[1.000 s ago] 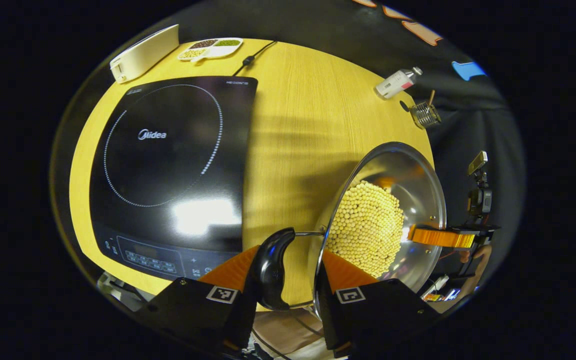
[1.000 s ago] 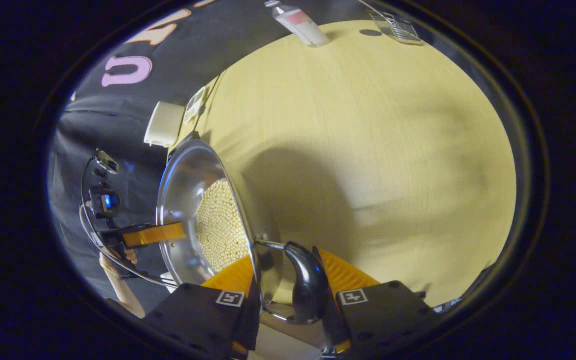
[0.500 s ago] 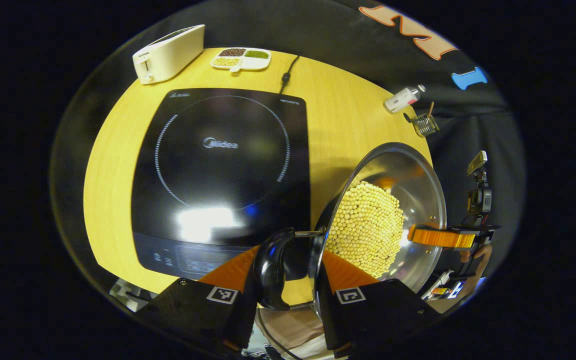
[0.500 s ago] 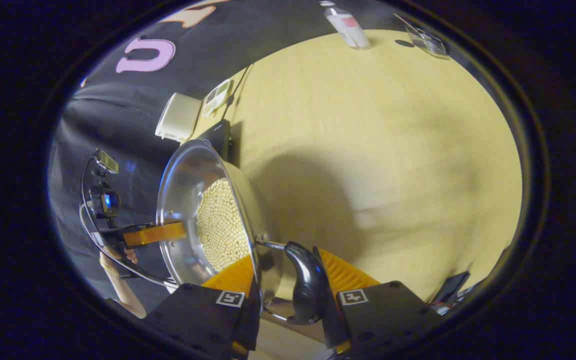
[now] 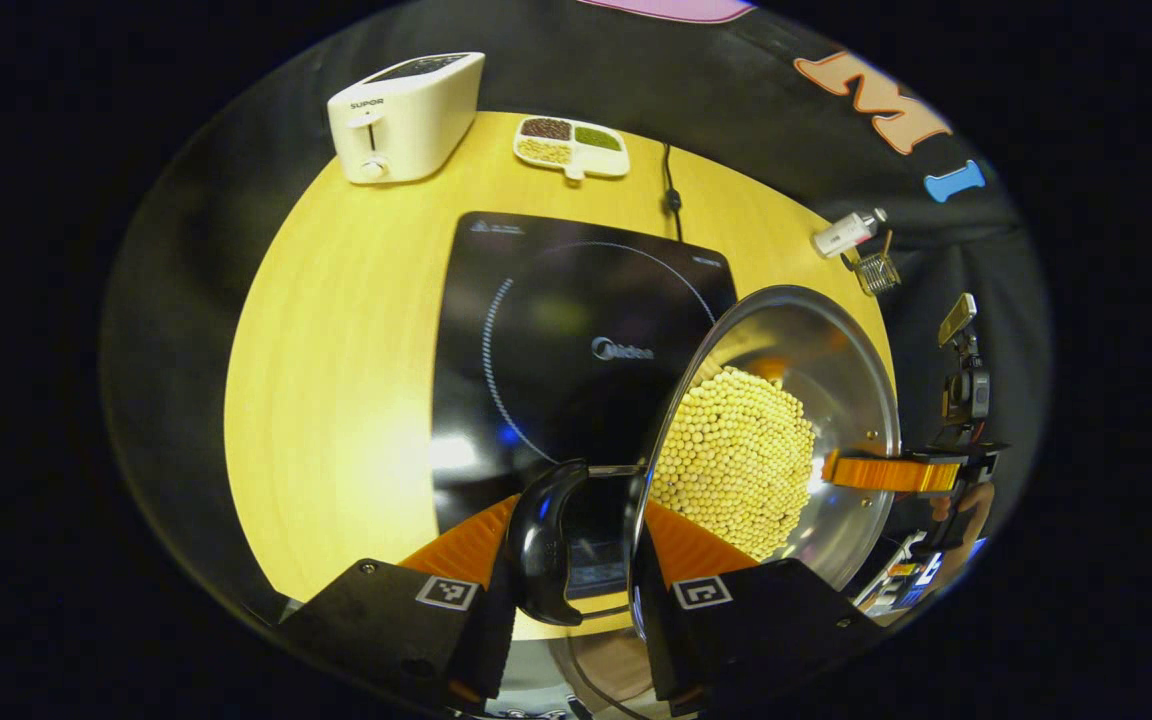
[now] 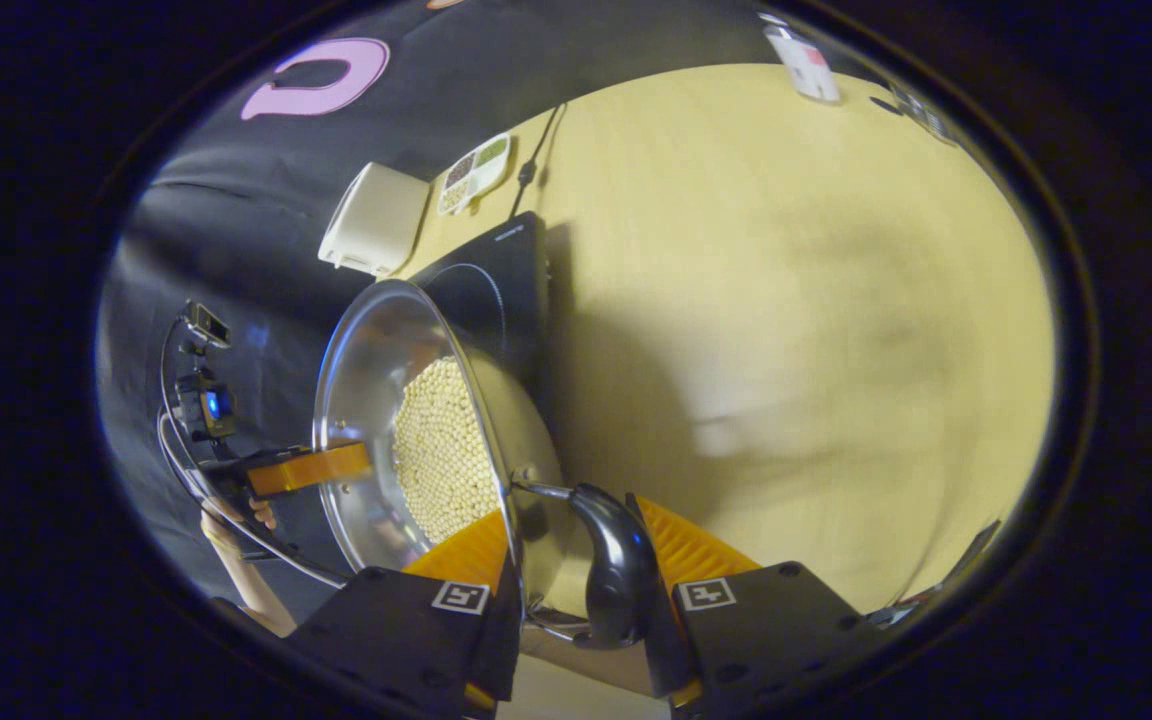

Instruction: First push the handle of the pot to place it horizontally, then grasp the pot with both hands and set it on the induction cooktop.

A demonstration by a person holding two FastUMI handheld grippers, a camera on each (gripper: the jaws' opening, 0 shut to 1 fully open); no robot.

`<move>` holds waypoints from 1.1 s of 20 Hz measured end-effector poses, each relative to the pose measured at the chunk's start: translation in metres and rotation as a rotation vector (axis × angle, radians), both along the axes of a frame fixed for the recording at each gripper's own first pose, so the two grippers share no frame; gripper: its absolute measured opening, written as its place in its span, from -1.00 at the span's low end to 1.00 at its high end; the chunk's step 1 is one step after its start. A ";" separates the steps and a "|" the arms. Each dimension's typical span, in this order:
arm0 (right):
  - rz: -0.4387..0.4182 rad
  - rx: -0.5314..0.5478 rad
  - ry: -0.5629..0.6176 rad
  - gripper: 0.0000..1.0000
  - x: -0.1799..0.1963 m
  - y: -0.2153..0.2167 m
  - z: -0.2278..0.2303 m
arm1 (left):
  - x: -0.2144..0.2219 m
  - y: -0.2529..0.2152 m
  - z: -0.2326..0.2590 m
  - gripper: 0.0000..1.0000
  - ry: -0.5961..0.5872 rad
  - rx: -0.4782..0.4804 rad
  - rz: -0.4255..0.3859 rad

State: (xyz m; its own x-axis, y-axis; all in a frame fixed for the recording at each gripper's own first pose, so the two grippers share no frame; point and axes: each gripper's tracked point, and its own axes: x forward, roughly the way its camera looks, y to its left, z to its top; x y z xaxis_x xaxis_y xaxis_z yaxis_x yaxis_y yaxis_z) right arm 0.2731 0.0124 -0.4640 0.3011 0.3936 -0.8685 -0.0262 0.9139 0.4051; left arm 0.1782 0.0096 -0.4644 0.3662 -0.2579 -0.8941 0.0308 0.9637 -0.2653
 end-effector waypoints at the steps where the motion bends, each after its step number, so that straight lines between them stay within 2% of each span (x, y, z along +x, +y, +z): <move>1: -0.004 0.000 -0.001 0.07 0.000 -0.001 0.000 | 0.000 0.000 -0.001 0.13 -0.008 0.006 0.000; 8: -0.048 -0.006 -0.028 0.07 -0.004 -0.002 0.000 | 0.005 0.002 0.000 0.13 -0.063 0.053 -0.019; 9: -0.052 -0.011 -0.034 -0.05 -0.003 -0.003 0.000 | 0.005 0.002 -0.002 0.13 -0.064 0.055 -0.018; 10: -0.058 -0.014 -0.039 -0.05 -0.002 -0.004 0.002 | 0.005 0.002 -0.002 0.12 -0.065 0.056 -0.016; 11: -0.064 -0.017 -0.046 0.07 -0.001 -0.004 0.003 | 0.005 0.002 -0.001 0.12 -0.067 0.055 -0.013; 13: -0.076 -0.026 -0.060 0.07 0.002 -0.005 0.004 | 0.005 0.003 -0.003 0.12 -0.068 0.057 -0.007; 14: -0.082 -0.030 -0.063 -0.05 0.003 -0.005 0.005 | 0.005 0.002 -0.003 0.12 -0.069 0.059 -0.005; 15: -0.082 -0.032 -0.066 -0.05 0.002 -0.004 0.004 | 0.004 0.002 -0.003 0.12 -0.072 0.061 -0.004; 16: -0.086 -0.034 -0.065 0.07 0.003 -0.006 0.005 | 0.004 0.003 -0.004 0.12 -0.073 0.062 -0.003; 21: -0.075 -0.034 -0.056 0.08 0.001 -0.005 0.002 | 0.005 0.003 -0.002 0.13 -0.076 0.053 0.006; 22: -0.075 -0.028 -0.057 -0.03 0.003 -0.005 0.003 | 0.004 0.003 -0.003 0.15 -0.074 0.051 0.006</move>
State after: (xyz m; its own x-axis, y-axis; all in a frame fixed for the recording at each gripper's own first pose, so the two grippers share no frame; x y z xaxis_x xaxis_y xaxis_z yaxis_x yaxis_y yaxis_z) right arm 0.2758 0.0075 -0.4611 0.3778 0.3436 -0.8598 0.0205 0.9253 0.3787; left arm 0.1819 0.0127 -0.4670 0.4327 -0.2101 -0.8767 0.0429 0.9762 -0.2127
